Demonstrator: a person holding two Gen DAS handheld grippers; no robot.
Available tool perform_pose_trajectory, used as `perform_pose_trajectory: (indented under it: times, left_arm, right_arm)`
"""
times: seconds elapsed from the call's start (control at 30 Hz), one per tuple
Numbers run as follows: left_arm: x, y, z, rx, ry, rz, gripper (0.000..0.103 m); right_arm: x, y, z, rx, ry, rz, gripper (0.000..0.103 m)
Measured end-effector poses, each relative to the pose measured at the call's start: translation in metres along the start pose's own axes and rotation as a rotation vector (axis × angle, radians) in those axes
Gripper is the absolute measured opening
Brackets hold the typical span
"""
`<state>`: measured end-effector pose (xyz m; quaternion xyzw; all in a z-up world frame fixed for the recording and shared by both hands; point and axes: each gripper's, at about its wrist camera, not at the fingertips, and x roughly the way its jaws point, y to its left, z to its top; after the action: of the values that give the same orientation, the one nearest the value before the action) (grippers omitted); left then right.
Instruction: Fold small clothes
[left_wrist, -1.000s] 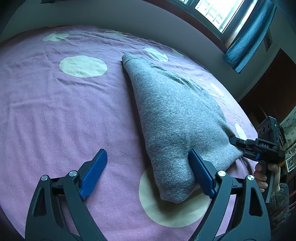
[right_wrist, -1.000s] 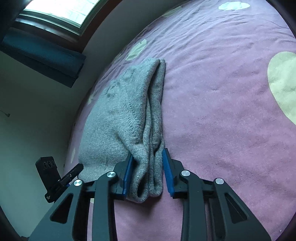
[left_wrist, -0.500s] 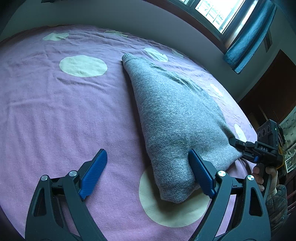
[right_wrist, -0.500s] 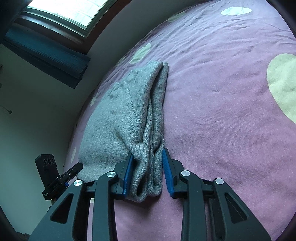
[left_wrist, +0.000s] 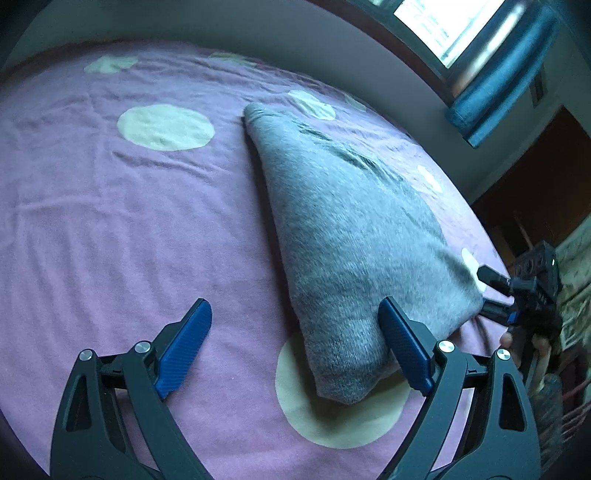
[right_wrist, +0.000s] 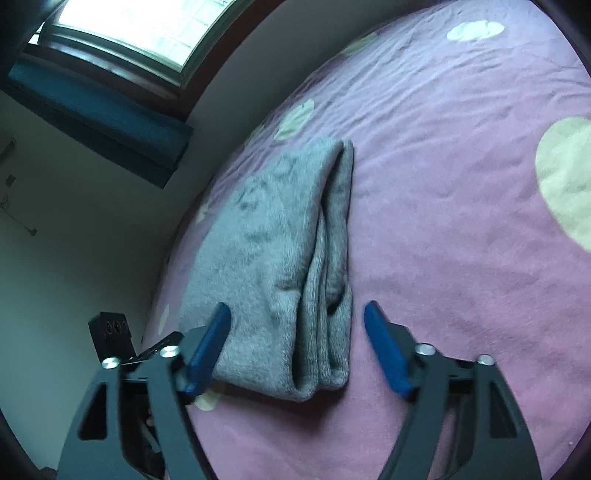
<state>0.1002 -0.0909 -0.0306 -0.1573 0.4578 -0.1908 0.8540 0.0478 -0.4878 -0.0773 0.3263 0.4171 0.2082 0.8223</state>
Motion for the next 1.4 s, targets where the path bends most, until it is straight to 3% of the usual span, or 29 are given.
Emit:
perform_pose_trajectory:
  times: [0.17,0.33,0.53,0.7,0.87,1.0,1.1,1.27,1.4]
  left_arm:
    - [0.005,0.008,0.019,-0.024,0.004,-0.021,0.091]
    - [0.030,0.016,0.036,-0.047,0.040,-0.091,0.091]
    - [0.049,0.017,0.053,-0.036,0.015,-0.132,0.090]
    - [0.062,0.014,0.063,-0.028,0.006,-0.160,0.084]
    - [0.073,0.008,0.068,0.009,0.004,-0.163,0.075]
    - [0.079,0.000,0.070,0.020,0.022,-0.178,0.047]
    - [0.071,-0.002,0.073,0.029,0.002,-0.179,0.034]
    - [0.049,-0.009,0.080,0.066,-0.048,-0.162,0.029]
    - [0.025,-0.001,0.087,0.086,-0.089,-0.139,0.028]
  right_arm:
    - [0.012,-0.004,0.011,0.006,0.043,-0.005,0.075]
    - [0.034,0.000,0.029,-0.025,0.075,0.005,0.075]
    - [0.061,0.004,0.051,-0.076,0.095,0.046,0.075]
    - [0.079,0.009,0.060,-0.124,0.119,0.075,0.068]
    - [0.092,0.013,0.064,-0.129,0.118,0.045,0.046]
    - [0.102,0.017,0.066,-0.142,0.139,0.039,0.032]
    - [0.099,0.026,0.063,-0.153,0.109,0.021,0.026]
    - [0.090,0.051,0.062,-0.209,0.038,-0.001,0.023]
    - [0.100,0.073,0.060,-0.236,0.041,0.027,0.023]
